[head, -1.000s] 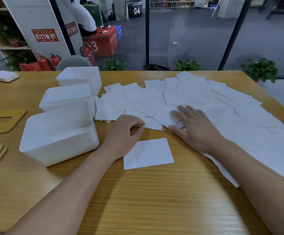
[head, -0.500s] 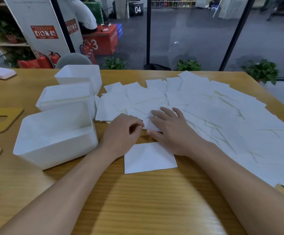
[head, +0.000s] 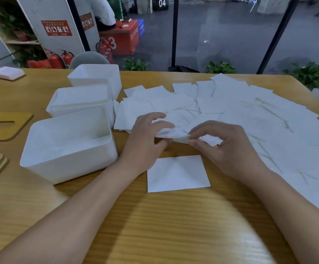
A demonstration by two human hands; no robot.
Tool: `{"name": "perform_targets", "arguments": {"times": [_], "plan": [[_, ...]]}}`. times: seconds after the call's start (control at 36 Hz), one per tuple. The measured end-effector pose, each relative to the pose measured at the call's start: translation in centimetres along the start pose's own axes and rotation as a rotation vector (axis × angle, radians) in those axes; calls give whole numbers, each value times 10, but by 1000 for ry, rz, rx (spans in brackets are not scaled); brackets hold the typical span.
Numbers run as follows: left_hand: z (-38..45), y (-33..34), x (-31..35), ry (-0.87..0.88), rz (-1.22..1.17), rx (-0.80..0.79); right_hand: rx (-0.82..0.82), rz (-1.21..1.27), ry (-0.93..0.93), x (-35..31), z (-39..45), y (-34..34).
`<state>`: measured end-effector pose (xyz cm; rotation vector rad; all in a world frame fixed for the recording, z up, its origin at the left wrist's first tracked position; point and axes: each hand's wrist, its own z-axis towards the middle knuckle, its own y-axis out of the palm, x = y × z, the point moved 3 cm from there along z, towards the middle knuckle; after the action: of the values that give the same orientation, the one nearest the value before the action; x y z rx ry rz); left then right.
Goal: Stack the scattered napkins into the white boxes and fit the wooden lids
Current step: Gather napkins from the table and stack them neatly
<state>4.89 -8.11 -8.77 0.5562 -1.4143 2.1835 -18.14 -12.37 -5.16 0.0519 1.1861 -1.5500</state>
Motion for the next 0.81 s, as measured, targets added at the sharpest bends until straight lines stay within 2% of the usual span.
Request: {"name": "perform_targets", "arguments": {"times": [0.08,0.19,0.31,0.42,0.58,0.81], "plan": [[-1,-4,-1,26,-8,19,79,126,95,1,1,-7],[-5,-16,6,-24,-167,17,74,275,168,6,1,-7],[-11,-24,15,-39,-219,-78,39,286,233,5,1,-7],[-13,-31,21,-100,-368,-210,-18,331,303,9,1,-9],[-17,-33,22,-111,-131,-367,-237,208,360,23,-4,-1],[-22,-35,27,-120,-52,-493,-259,154,326,23,-7,9]]}}
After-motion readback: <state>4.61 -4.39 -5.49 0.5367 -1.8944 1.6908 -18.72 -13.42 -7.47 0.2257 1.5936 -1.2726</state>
